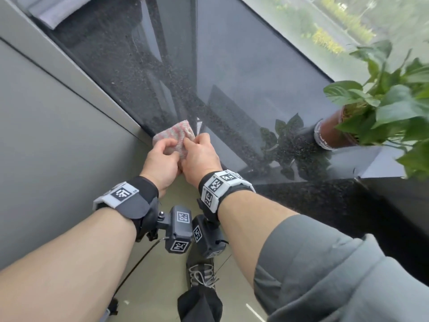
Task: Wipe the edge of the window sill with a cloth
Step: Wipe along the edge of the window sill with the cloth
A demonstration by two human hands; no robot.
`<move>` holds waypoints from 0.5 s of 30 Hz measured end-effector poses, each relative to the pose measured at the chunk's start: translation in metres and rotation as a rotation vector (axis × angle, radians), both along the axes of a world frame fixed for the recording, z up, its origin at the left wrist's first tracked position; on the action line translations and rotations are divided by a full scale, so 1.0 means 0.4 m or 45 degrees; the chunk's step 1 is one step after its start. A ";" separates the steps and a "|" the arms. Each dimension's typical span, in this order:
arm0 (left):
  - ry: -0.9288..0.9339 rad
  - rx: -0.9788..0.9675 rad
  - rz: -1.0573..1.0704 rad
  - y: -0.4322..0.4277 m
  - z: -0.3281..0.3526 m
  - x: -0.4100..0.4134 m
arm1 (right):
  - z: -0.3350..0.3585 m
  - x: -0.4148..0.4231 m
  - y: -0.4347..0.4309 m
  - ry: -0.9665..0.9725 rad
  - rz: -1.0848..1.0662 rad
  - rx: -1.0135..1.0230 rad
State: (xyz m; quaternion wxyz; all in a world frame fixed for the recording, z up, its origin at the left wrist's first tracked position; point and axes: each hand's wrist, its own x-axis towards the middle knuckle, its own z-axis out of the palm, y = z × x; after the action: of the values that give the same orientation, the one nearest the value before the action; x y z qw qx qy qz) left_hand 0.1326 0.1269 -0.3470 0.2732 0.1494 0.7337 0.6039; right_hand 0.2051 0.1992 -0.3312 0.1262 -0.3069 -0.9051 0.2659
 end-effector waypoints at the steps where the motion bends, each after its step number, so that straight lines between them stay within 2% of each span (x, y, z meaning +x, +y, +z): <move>1: 0.033 -0.033 -0.016 0.007 0.003 0.014 | 0.001 0.019 0.006 -0.001 -0.008 0.007; 8: 0.267 -0.250 -0.088 0.028 0.001 0.098 | -0.013 0.122 0.011 -0.001 -0.041 -0.078; 15: 0.230 -0.292 -0.111 0.046 0.076 0.109 | 0.078 0.137 0.043 -0.180 -0.015 -0.117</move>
State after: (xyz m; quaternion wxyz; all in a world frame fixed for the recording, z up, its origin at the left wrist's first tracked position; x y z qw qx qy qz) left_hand 0.1760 0.1453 -0.3165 0.2472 0.2026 0.8123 0.4879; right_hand 0.2600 0.2162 -0.3002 0.0495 -0.3356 -0.8967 0.2842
